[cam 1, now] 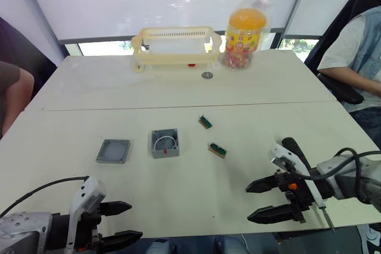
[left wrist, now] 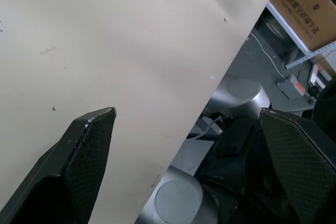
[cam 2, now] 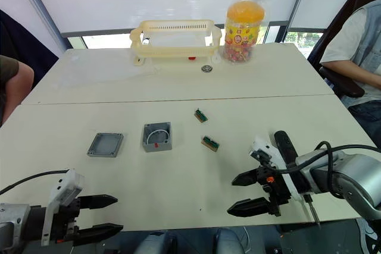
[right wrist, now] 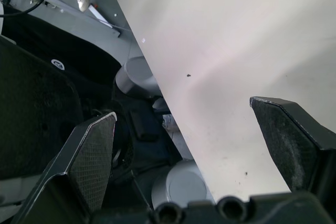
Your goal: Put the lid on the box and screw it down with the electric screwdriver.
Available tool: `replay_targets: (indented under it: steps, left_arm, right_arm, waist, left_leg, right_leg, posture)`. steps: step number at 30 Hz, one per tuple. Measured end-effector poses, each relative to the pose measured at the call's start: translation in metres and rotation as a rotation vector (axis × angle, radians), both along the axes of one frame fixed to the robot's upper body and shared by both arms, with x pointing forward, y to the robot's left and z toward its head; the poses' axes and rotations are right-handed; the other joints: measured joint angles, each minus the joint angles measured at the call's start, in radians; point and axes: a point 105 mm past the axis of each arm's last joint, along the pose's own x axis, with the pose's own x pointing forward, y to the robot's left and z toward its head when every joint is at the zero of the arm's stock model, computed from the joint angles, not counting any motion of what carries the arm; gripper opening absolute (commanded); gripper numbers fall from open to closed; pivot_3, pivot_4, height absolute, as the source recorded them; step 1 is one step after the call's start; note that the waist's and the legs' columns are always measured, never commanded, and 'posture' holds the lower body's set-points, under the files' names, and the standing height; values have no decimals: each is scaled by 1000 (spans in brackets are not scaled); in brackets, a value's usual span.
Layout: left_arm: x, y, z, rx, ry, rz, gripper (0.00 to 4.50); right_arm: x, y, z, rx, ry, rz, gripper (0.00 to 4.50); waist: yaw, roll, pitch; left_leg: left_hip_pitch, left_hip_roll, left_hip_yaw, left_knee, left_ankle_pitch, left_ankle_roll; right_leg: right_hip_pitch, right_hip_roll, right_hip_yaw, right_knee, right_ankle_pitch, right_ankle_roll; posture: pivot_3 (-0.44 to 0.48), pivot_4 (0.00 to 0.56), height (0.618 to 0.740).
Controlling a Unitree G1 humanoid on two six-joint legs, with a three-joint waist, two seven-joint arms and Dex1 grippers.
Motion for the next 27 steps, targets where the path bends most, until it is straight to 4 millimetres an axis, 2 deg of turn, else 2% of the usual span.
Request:
replay_targets:
  steps: [8,12,19,23,27]
  left_arm:
    - [14,3,3,15,-98,68,4469]
    - [19,7,2,97,-184,89,4469]
    - [20,13,1,61,-142,123,4469]
    - [23,26,-7,177,-158,164,4469]
    - [23,39,-6,269,-110,64,4469]
  right_arm:
    - [0,1,-3,-3,-24,-1,4500]
    - [3,0,-4,-10,-38,-6,4500]
    - [9,-2,-7,-1,-46,-10,4500]
    - [21,-7,-4,-29,-59,-71,4500]
    - [27,-2,6,16,-83,-96,4500]
  waist:
    - [0,0,0]
    - [0,0,0]
    - [0,0,0]
    - [-2,0,0]
    - [1,0,0]
  left_leg:
    - [0,0,0,0,0,0]
    - [0,0,2,0,0,0]
    - [1,0,2,0,0,0]
    - [1,0,3,0,0,0]
    - [1,0,3,0,0,0]
  right_leg:
    - [0,0,1,0,0,0]
    - [0,0,2,0,0,0]
    - [0,0,2,0,0,0]
    - [0,1,3,0,0,0]
    - [-1,1,3,1,0,0]
  posture:
    - [0,150,740]
    - [0,150,740]
    - [0,150,740]
    - [0,150,740]
    - [0,150,740]
